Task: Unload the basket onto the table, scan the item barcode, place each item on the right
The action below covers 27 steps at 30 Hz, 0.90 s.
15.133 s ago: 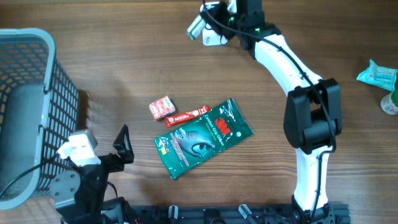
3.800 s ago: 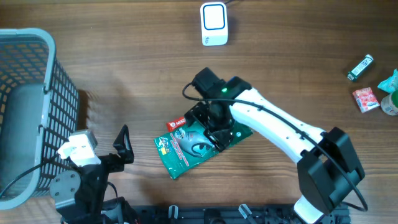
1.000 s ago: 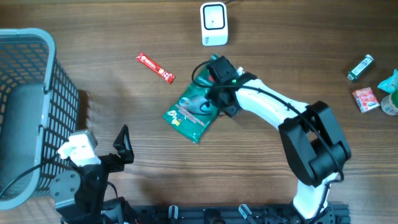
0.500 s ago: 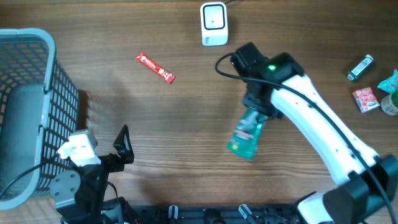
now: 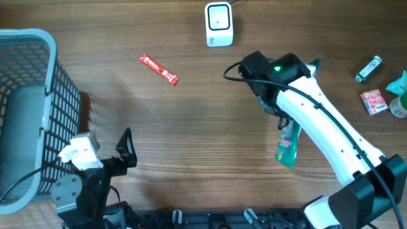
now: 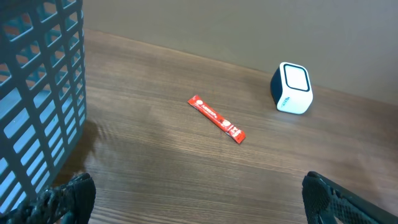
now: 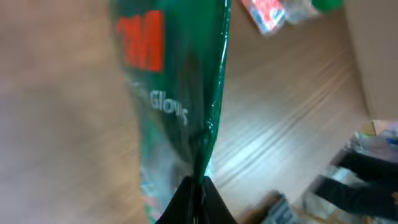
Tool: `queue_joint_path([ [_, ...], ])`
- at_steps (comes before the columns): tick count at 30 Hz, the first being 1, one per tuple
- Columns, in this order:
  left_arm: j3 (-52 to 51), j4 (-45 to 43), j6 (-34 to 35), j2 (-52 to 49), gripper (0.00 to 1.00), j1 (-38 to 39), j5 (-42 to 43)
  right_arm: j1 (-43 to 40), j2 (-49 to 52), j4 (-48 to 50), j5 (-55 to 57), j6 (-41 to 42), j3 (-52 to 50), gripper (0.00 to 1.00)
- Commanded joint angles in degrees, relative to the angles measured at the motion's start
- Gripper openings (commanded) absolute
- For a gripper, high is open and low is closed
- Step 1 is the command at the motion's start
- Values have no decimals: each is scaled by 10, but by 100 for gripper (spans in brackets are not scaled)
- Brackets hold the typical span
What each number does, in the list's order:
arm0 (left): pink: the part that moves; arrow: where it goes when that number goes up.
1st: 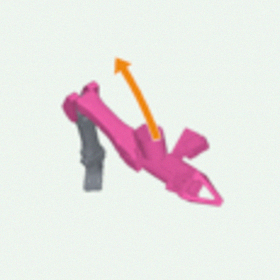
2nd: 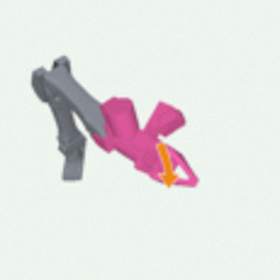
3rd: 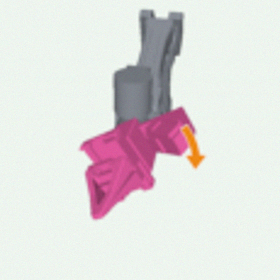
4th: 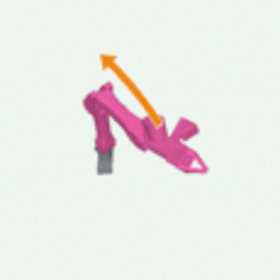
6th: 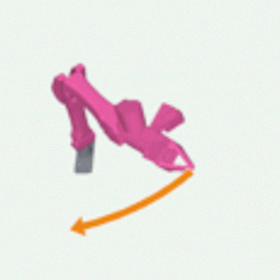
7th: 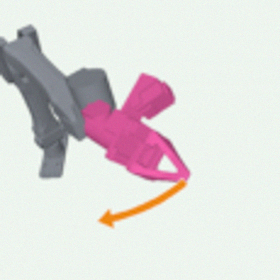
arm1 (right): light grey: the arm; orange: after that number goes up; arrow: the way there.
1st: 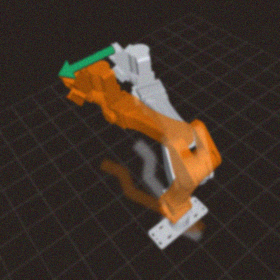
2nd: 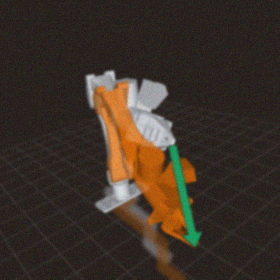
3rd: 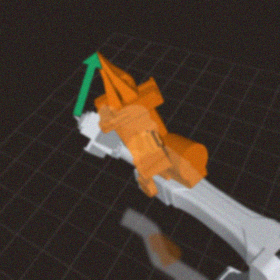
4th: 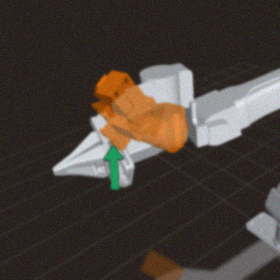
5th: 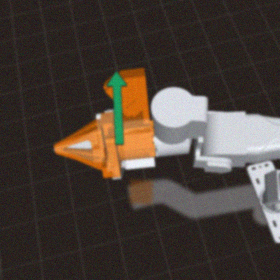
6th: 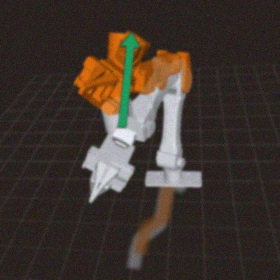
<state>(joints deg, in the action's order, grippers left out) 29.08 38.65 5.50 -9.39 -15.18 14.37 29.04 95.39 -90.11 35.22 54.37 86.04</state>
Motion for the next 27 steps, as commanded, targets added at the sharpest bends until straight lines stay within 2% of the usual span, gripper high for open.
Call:
queue_joint_path([
  [1, 0, -2, 6, 3, 100, -4, -3, 0, 4, 140, -86, -49, 3, 4],
  [2, 0, -2, 6, 3, 100, -4, -3, 0, 5, 193, -174, -42, 3, 5],
  [4, 0, -2, 6, 3, 100, -4, -3, 2, 5, 231, -196, -1, 3, 5],
  [6, 0, -2, 6, 3, 100, -4, -3, 2, 8, 299, -285, -75, -5, 5],
  [8, 0, -2, 6, 3, 100, -4, -3, 2, 8, 339, -353, -89, -19, 5],
  [9, 0, -2, 6, 3, 100, -4, -3, 2, 13, 335, -346, -61, -30, 5],
  [13, 0, -2, 6, 3, 100, -4, -3, 1, 23, 349, -292, -67, -98, 5],
  [14, 0, -2, 6, 3, 100, -4, -3, 0, 23, 376, -305, -94, -123, 26],
  [15, 0, -2, 6, 3, 100, -4, -3, 0, 23, 383, -311, -110, -125, 77],
  [16, 0, -2, 6, 3, 100, -4, -3, 0, 22, 385, -312, -116, -119, 100],
  [20, 0, -2, 6, 3, 100, -4, -3, 0, 22, 424, -323, -122, -80, 100],
  [21, 0, -2, 6, 3, 100, -4, -3, 0, 35, 437, -341, -98, -82, 100],
  [27, 0, -2, 6, 3, 100, -4, -3, 0, 197, 458, -428, -11, -64, 99],
])
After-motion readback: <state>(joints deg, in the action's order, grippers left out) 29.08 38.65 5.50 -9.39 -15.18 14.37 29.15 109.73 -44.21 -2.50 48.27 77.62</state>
